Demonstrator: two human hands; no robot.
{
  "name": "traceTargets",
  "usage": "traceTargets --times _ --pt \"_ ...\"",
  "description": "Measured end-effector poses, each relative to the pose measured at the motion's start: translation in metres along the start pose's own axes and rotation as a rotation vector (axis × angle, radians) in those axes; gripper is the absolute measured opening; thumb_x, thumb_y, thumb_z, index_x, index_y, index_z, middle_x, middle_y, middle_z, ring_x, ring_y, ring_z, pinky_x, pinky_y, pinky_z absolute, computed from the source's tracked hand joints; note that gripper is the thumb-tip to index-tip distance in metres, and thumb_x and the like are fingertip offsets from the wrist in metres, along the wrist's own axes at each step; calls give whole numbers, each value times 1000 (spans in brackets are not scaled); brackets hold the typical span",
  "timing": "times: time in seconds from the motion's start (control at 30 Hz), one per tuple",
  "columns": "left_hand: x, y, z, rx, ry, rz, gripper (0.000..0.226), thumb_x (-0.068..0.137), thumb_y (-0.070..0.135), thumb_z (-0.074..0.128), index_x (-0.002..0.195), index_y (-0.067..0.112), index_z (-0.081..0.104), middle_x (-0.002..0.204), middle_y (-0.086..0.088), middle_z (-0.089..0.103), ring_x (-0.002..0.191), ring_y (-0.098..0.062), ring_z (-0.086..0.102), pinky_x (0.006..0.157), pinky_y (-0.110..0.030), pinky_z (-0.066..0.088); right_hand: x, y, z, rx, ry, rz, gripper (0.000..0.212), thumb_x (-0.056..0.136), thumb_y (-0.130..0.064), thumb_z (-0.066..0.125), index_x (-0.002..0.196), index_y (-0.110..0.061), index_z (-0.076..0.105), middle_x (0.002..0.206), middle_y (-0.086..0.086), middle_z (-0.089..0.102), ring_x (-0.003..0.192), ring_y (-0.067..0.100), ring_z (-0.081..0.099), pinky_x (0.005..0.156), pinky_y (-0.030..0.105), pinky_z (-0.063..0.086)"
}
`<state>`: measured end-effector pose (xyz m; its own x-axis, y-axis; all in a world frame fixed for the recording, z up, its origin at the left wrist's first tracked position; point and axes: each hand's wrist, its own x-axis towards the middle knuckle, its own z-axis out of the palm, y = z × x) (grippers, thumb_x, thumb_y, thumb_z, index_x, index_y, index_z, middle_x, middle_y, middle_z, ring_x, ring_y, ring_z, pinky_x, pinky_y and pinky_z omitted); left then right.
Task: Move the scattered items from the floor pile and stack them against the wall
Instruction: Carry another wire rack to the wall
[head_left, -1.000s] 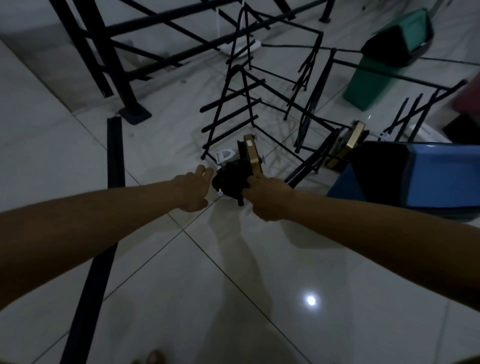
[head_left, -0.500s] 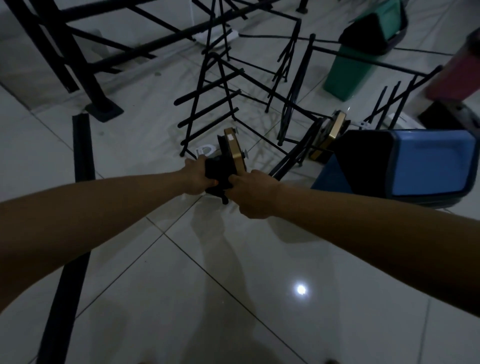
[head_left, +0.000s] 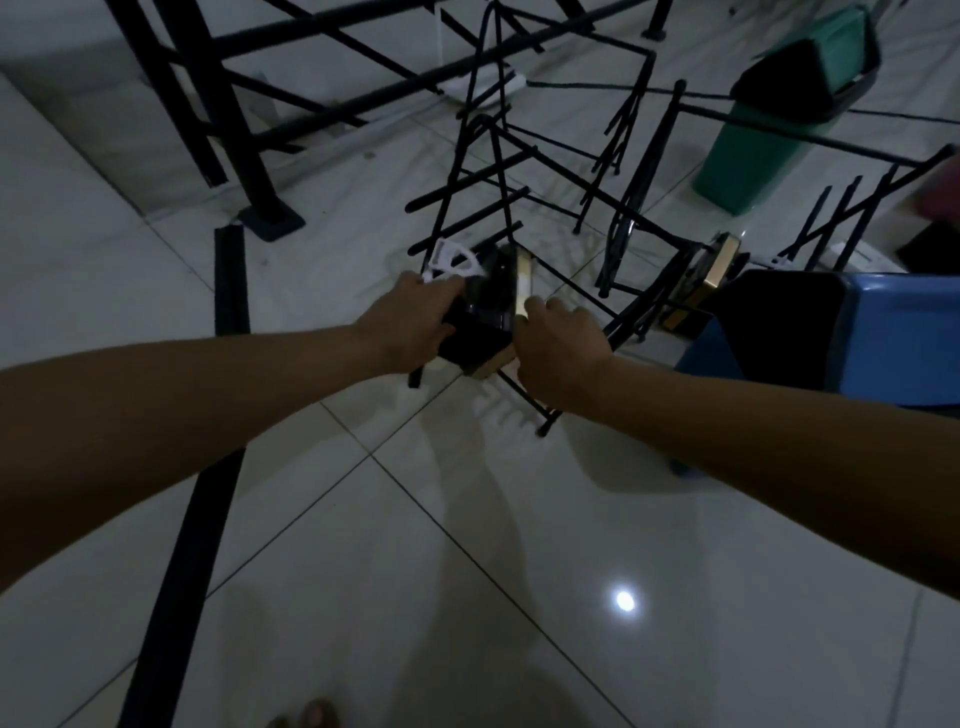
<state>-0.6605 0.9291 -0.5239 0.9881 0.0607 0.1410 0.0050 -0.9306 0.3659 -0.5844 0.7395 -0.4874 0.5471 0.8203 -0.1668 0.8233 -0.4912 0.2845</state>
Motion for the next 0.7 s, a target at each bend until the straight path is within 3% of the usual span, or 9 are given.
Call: traceTargets --times 0.07,0.13,0.2,0.3,0.47,0.57,0.7 --pt "-10 -15 -14 264 1 210 25 80 -5 58 101 7 51 90 -16 55 102 -37 49 89 -42 44 2 -3 -2 78 69 37 44 95 -26 48 135 -11 38 131 13 43 107 28 52 79 38 44" --pt "-23 -26 -26 524 -68 370 39 72 -5 63 102 13 45 97 -15 58 114 -42 48 88 -53 46 6 -7 -2 130 70 11 53 94 -27 51 140 -11 31 133 14 41 102 29 55 72 37 43" --pt "-43 -29 -34 709 -180 451 49 68 -2 68 109 12 45 103 -15 58 121 -44 43 92 -59 43 11 -13 -1 133 6 -55 59 93 -32 54 143 -14 27 136 14 41 99 30 58 67 36 41" --pt "-77 -34 -37 857 -297 509 58 64 4 72 117 11 49 101 -16 59 114 -43 47 98 -64 36 19 -30 3 71 -105 -191 62 94 -35 53 146 -18 24 134 13 45 100 29 59 69 35 43" --pt "-108 -42 -38 894 -374 409 51 71 13 71 117 13 48 98 -16 59 100 -37 53 98 -64 38 32 -64 -2 -17 -212 -337 87 95 -39 52 155 -19 -7 149 14 36 119 31 55 88 40 47" --pt "-108 -49 -39 925 -386 276 45 73 15 68 115 12 53 103 -18 58 96 -38 52 92 -57 41 40 -76 -5 -55 -195 -389 77 96 -40 52 155 -22 5 148 14 35 124 33 50 92 41 47" --pt "-97 -57 -33 920 -369 53 48 82 20 63 127 15 47 120 -15 52 110 -36 47 80 -44 44 44 -78 -1 -128 -202 -405 63 95 -33 53 149 -17 25 140 15 39 122 32 48 87 40 46"
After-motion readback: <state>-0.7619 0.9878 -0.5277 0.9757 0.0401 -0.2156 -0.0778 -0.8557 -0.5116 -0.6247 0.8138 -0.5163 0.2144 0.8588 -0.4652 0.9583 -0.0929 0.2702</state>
